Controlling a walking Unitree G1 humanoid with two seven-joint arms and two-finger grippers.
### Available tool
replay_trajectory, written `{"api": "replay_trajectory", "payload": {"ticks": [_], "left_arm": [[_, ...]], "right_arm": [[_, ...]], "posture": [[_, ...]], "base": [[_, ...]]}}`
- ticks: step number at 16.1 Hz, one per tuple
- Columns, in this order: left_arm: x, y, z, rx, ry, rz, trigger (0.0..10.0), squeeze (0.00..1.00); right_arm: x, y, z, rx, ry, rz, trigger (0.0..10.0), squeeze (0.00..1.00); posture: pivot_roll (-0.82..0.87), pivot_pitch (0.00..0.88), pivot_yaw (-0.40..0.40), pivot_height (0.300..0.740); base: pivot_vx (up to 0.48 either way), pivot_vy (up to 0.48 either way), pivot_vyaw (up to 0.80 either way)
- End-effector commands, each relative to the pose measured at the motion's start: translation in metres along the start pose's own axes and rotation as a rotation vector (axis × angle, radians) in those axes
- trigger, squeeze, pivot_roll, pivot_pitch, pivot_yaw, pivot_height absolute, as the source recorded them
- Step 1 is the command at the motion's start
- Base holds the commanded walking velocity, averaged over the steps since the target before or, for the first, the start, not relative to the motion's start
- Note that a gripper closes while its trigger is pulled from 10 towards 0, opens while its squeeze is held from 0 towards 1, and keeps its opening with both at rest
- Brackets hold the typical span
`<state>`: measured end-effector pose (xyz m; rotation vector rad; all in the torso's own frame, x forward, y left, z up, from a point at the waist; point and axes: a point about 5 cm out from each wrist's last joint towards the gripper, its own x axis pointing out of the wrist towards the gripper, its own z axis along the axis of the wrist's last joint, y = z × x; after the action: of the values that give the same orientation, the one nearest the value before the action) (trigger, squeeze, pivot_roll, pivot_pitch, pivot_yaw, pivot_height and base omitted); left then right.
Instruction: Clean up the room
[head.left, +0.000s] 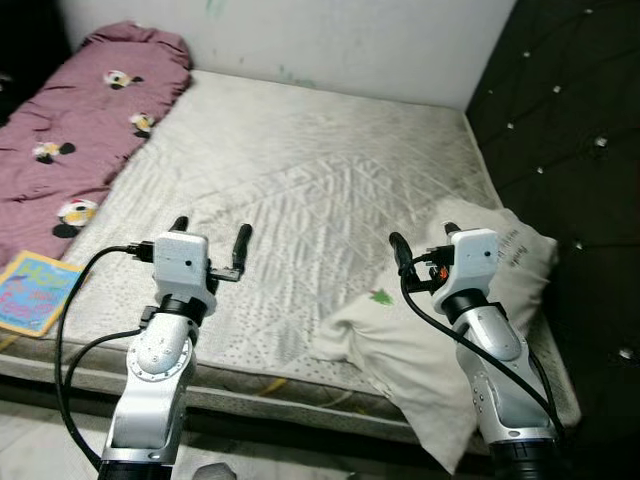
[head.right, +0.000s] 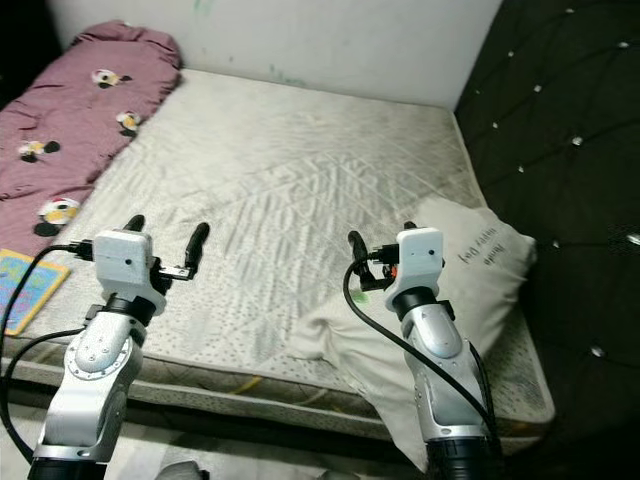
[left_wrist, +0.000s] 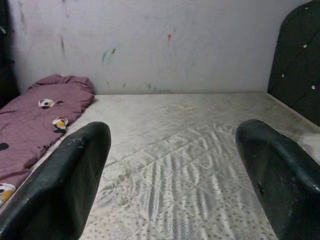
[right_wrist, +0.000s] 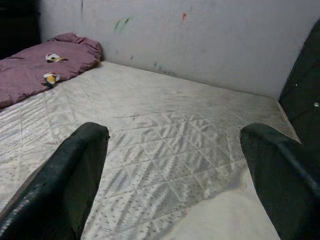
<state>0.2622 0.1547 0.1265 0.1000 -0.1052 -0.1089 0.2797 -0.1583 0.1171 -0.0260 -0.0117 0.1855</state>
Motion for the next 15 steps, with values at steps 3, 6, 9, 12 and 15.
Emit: {"api": "replay_trajectory", "payload": {"ticks": [3, 6, 9, 12, 15], "left_arm": [[0.001, -0.003, 0.004, 0.007, -0.012, -0.010, 10.0, 0.00], [0.000, -0.004, 0.003, 0.005, -0.012, -0.013, 10.0, 0.00], [-0.001, -0.004, 0.003, 0.010, -0.011, -0.014, 10.0, 0.00], [-0.003, -0.007, 0.003, 0.015, -0.012, -0.022, 10.0, 0.00], [-0.005, -0.009, 0.002, -0.017, 0.008, 0.003, 10.0, 0.00]], "right_arm": [[0.000, -0.005, 0.002, -0.010, -0.002, -0.010, 10.0, 0.00], [-0.001, -0.004, 0.002, -0.013, -0.001, -0.007, 10.0, 0.00], [-0.001, -0.004, 0.001, -0.016, 0.003, -0.005, 10.0, 0.00], [-0.004, -0.004, -0.002, -0.013, 0.014, -0.012, 10.0, 0.00], [-0.008, -0.004, -0.007, -0.010, 0.034, -0.019, 10.0, 0.00]], "posture": [[0.00, 0.001, -0.092, 0.740], [0.00, 0.000, -0.094, 0.740], [0.00, 0.000, -0.094, 0.740], [0.00, 0.000, -0.102, 0.740], [-0.01, 0.007, -0.092, 0.740]], "base": [[0.000, -0.411, 0.00], [0.000, -0.480, 0.00], [0.000, -0.480, 0.00], [0.000, -0.480, 0.00], [0.000, 0.000, 0.00]]}}
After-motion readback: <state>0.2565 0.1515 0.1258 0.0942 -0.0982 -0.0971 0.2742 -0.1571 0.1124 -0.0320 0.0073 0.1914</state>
